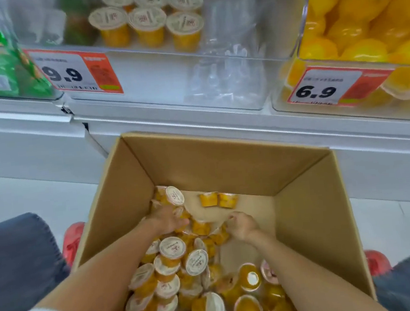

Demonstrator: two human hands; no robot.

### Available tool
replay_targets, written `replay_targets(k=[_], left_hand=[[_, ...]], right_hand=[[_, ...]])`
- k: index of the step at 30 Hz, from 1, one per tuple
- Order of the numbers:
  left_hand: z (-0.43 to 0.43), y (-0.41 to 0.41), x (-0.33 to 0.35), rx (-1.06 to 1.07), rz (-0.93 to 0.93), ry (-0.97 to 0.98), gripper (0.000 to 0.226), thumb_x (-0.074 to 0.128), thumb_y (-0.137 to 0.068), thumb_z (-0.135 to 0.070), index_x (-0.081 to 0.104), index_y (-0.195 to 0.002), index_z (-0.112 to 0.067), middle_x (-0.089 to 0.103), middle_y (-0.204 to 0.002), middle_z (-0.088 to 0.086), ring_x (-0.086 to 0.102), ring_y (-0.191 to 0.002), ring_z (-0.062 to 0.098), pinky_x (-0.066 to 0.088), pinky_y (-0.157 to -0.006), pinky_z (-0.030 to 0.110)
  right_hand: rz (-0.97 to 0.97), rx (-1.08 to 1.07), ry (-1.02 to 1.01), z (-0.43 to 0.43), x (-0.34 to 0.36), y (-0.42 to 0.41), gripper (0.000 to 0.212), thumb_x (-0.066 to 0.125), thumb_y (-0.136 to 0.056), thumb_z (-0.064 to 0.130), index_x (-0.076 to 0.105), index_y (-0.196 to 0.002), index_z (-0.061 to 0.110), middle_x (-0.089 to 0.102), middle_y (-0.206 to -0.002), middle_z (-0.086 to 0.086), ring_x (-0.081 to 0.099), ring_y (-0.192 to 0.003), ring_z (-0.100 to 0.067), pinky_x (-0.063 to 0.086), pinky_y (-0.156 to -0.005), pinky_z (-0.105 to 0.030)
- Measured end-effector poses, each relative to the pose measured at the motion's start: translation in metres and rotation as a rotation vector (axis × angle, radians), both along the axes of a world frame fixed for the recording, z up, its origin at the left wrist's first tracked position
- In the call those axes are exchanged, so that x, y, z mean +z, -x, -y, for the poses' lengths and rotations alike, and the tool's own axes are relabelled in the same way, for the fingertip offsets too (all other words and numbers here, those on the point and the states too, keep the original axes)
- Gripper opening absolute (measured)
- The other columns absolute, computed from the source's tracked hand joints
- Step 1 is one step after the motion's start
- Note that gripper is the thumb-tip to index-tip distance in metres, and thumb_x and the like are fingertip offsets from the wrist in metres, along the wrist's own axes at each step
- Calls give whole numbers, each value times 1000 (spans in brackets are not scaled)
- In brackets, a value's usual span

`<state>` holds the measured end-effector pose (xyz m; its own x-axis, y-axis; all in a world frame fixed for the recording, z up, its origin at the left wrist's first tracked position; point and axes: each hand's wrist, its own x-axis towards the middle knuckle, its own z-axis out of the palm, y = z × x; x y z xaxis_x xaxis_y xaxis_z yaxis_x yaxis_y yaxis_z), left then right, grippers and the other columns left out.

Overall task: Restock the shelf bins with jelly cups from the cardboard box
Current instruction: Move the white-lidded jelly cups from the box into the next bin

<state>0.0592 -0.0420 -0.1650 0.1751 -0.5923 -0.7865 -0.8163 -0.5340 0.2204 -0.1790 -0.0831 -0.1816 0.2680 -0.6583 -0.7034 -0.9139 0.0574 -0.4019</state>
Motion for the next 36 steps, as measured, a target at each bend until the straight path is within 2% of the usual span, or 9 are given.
replay_targets(k=[4,8,12,15,18,21,25,30,36], left_hand=[[8,12,-15,-15,120,14,54,54,-84,-65,61,-109,-17,65,-110,3,60,-102,22,48,-82,31],[8,17,-22,61,134,56,50,61,-80,-61,57,-111,-22,63,-114,1,56,-108,24,40,-82,32],[1,16,-21,117,68,127,53,65,-81,-52,46,-123,-25,59,-122,2,54,-113,26,44,-90,36],[-6,20,-6,137,38,234,63,73,-77,-43,42,-130,-28,56,-125,2,55,-110,25,49,-87,36],[-10,22,23,164,-71,386,68,77,-70,-28,41,-128,-30,53,-124,0,57,-103,21,51,-82,33],[-8,21,66,172,-129,544,74,76,-67,-19,40,-131,-28,45,-122,-1,52,-106,20,43,-85,27],[-6,20,131,152,-194,733,79,79,-64,-18,41,-133,-24,45,-123,0,51,-103,16,42,-88,23],[-7,6,228,127,-174,1047,52,80,-61,-27,54,-107,-30,58,-101,-5,59,-88,15,44,-69,24],[17,-39,339,77,-70,1342,70,80,-65,-28,51,-128,-22,55,-118,1,54,-107,14,46,-91,29]], right_hand=[[-12,79,-75,-7,-63,-9,78,61,-60,57,53,-133,32,61,-125,-1,58,-115,-24,49,-97,-33],[-27,106,-5,-17,-85,-21,56,59,-69,41,56,-125,35,62,-119,1,61,-110,-23,51,-94,-31],[2,102,119,-21,-37,-21,46,64,-75,47,63,-119,33,59,-111,-2,59,-106,-24,49,-92,-29],[67,49,246,-21,5,-10,70,65,-65,64,56,-119,21,55,-114,0,53,-107,-21,47,-89,-33],[101,85,398,-16,45,-1,54,68,-74,28,45,-121,17,50,-119,-2,50,-113,-23,40,-85,-28],[176,80,543,-7,84,-4,67,67,-72,20,41,-134,19,49,-126,-2,48,-117,-21,37,-96,-25],[284,92,721,-3,151,-21,71,69,-77,26,42,-142,17,48,-135,1,45,-125,-16,36,-102,-23],[469,22,919,-6,233,-48,70,70,-79,30,44,-142,16,49,-134,3,46,-124,-13,33,-99,-17],[673,-4,1293,21,330,-92,67,73,-77,34,52,-136,11,57,-128,-2,48,-117,-18,36,-99,-24]])
